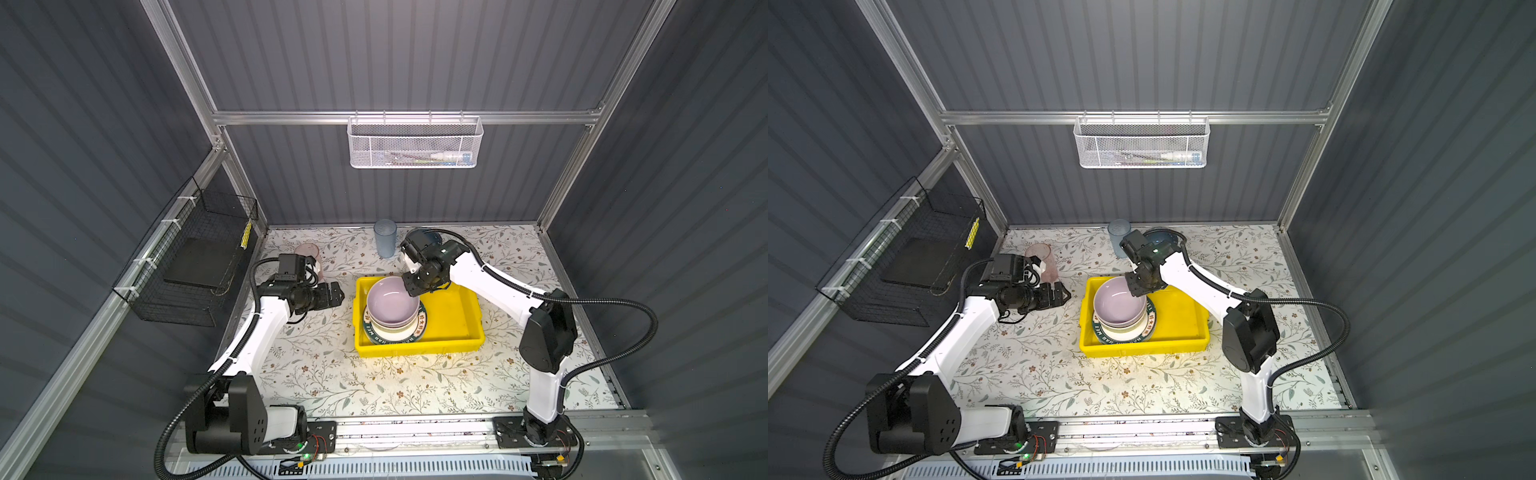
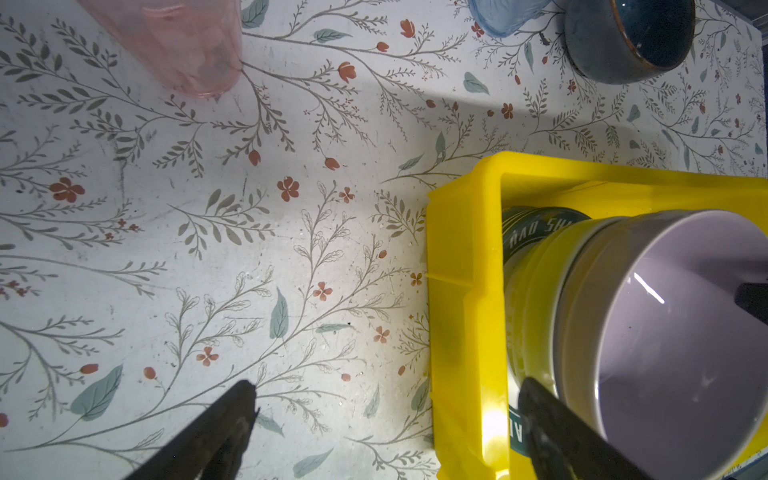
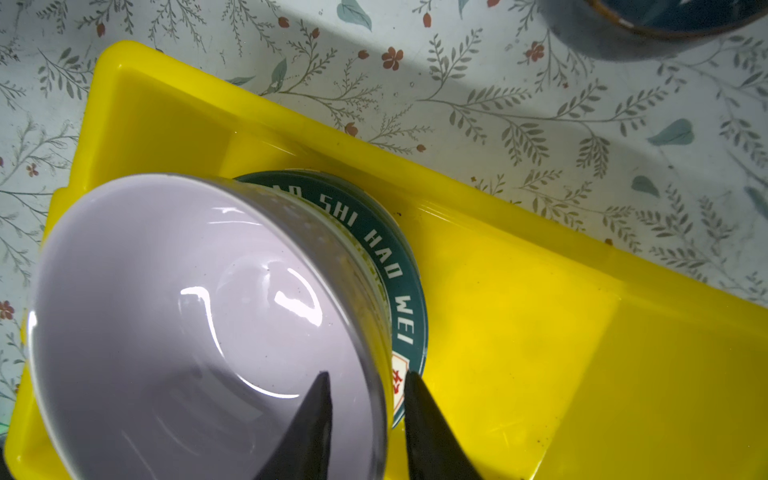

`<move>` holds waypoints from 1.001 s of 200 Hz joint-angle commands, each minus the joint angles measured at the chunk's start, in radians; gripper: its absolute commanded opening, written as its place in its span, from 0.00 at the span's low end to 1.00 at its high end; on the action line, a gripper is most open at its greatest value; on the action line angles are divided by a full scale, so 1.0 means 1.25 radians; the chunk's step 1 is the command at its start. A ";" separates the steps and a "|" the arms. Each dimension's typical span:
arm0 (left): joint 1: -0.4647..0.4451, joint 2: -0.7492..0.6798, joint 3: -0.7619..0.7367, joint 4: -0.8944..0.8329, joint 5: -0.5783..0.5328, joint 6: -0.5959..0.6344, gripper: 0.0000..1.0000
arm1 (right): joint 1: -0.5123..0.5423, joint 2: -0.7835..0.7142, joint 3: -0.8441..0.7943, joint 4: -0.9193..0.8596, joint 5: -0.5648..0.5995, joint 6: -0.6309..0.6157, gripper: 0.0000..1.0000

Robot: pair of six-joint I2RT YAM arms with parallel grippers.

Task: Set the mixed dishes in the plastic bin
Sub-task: 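Lower the lilac bowl into the green bowl with the right gripper, then open the right gripper and move it toward the dark blue bowl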

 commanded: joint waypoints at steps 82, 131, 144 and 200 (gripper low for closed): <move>0.008 -0.006 -0.010 -0.013 0.007 0.013 0.99 | 0.002 -0.022 -0.050 0.030 0.004 0.009 0.15; 0.007 -0.002 -0.010 -0.014 0.005 0.013 0.99 | -0.007 -0.040 -0.078 0.063 -0.039 0.014 0.10; 0.007 -0.001 -0.009 -0.015 0.004 0.013 0.99 | -0.011 -0.042 -0.086 0.070 -0.048 0.018 0.11; 0.008 0.002 -0.009 -0.015 0.002 0.014 1.00 | -0.014 -0.074 -0.083 0.059 -0.016 0.011 0.33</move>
